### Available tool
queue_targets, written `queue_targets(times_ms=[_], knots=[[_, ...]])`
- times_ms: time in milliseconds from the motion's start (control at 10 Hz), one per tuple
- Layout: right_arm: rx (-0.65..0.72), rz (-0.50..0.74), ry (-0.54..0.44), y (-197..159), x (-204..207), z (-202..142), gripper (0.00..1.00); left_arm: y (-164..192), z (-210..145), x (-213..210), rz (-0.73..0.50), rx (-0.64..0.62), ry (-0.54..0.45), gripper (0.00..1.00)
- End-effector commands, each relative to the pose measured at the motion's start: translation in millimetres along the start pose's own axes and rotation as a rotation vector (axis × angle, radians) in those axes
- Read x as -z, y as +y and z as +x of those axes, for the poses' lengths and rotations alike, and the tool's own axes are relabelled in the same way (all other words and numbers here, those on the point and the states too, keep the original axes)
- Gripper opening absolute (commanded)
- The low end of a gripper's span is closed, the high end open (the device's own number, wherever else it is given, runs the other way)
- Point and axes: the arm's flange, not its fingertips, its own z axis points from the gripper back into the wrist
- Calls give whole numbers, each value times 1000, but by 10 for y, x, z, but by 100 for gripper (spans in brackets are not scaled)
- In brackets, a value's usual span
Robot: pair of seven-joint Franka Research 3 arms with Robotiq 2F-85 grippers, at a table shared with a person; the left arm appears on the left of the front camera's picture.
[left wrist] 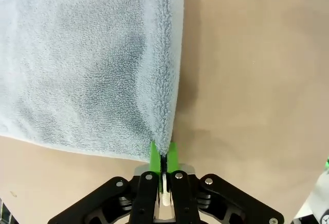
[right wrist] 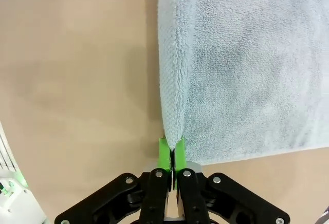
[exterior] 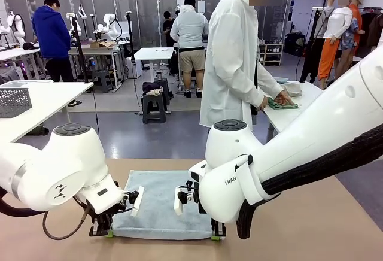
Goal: Fold the towels and place them in the basket.
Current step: When a person lays out a Towel with hook on the table, fold it in half twice.
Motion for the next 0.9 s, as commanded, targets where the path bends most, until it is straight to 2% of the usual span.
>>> queue_targets(times_ms=[0, 100, 200, 800], knots=[[12, -21, 38, 39, -102, 7, 0, 3, 3, -59, 12, -9, 34, 0], [40, -15, 41, 28, -99, 21, 0, -16, 16, -61, -48, -10, 35, 0], [-3, -6, 2, 2, -49, 0, 0, 2, 1, -13, 4, 2, 0, 0], [-3, -6, 2, 2, -49, 0, 0, 2, 1, -13, 4, 2, 0, 0]])
